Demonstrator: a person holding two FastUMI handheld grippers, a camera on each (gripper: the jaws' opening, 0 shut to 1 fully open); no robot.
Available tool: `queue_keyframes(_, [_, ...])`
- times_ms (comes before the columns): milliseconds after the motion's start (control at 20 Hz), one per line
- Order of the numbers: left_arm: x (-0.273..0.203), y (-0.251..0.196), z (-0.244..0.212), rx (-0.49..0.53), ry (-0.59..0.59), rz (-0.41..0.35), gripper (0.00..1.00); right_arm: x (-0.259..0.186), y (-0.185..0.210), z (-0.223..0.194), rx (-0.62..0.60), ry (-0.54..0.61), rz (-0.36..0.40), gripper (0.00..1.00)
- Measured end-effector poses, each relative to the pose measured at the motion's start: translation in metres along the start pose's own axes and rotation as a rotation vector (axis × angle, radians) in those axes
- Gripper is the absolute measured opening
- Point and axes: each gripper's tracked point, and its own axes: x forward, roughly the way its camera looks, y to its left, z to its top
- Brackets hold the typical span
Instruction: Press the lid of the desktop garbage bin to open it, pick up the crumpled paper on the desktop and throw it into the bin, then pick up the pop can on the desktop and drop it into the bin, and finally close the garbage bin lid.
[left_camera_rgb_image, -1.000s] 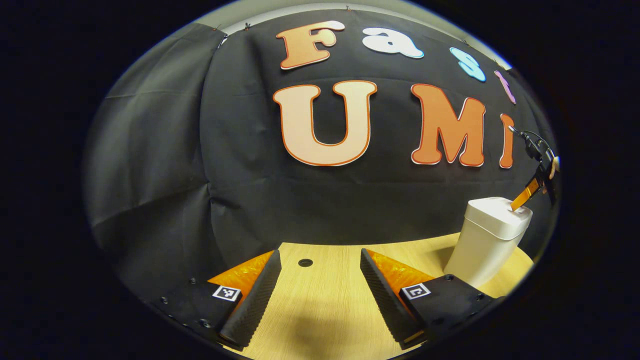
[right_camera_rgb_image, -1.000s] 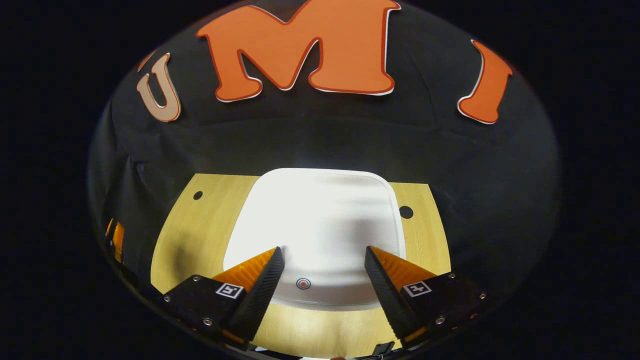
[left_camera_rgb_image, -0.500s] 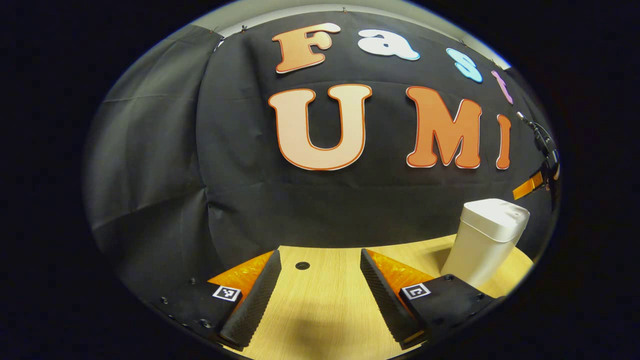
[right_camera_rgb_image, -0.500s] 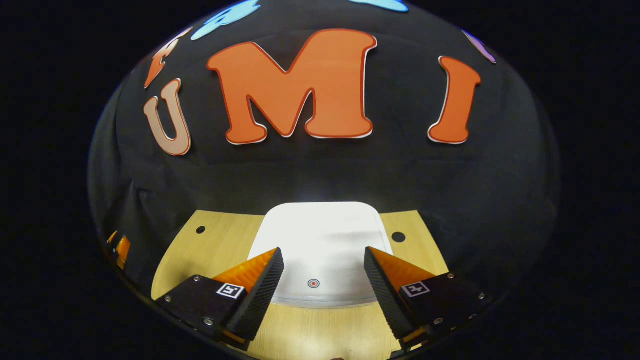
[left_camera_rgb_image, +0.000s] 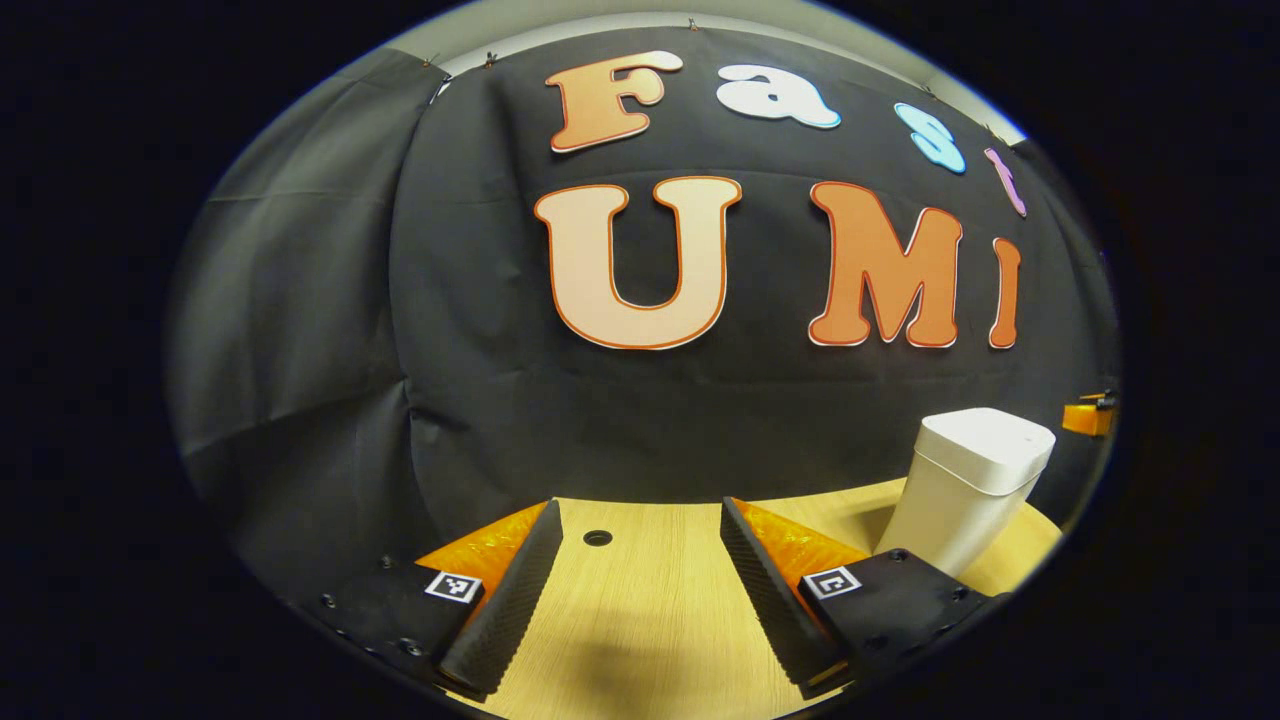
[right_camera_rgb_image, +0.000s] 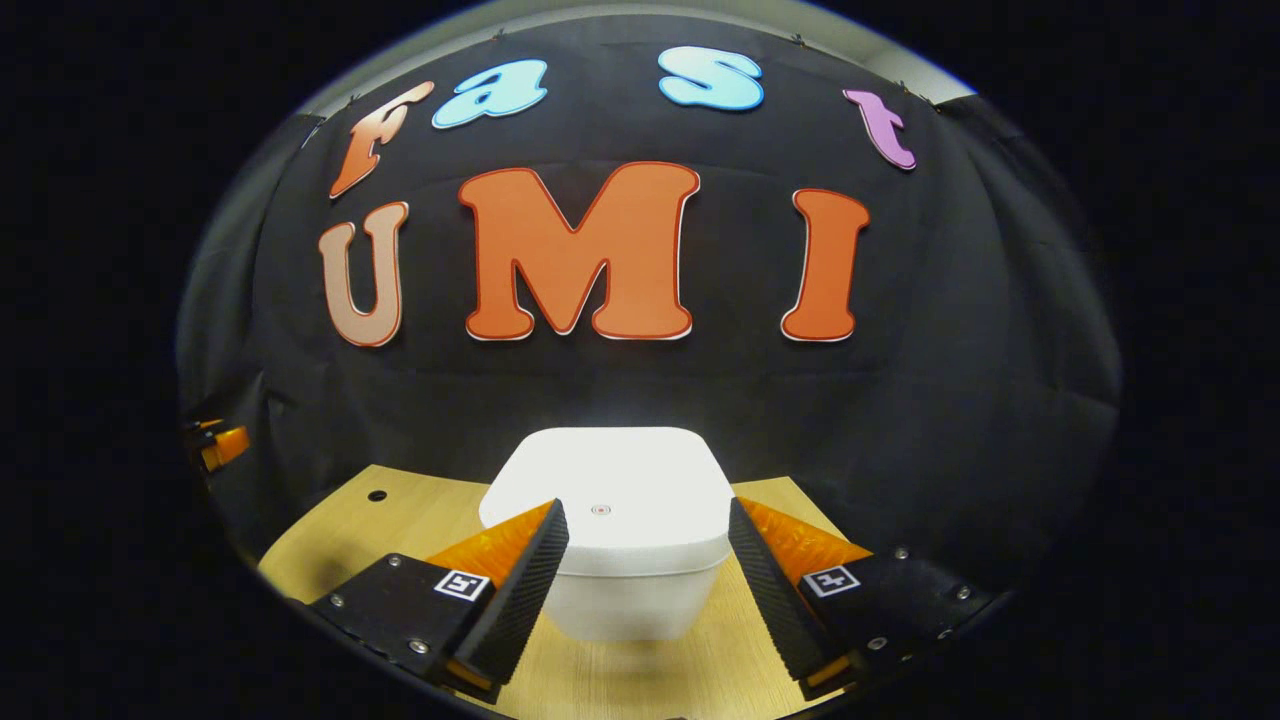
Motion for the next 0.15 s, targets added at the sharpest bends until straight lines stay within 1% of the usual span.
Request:
queue_keyframes(100, [0.001,-0.001,0.001,-0.001,-0.002,-0.002,1.00,-0.013,0.004,-0.011,0.023,-0.012,-0.002,0.98])
queue_keyframes(150, [0.001,-0.002,0.001,-0.002,-0.003,-0.004,1.00,-0.017,0.003,-0.015,0.031,-0.017,-0.017,0.98])
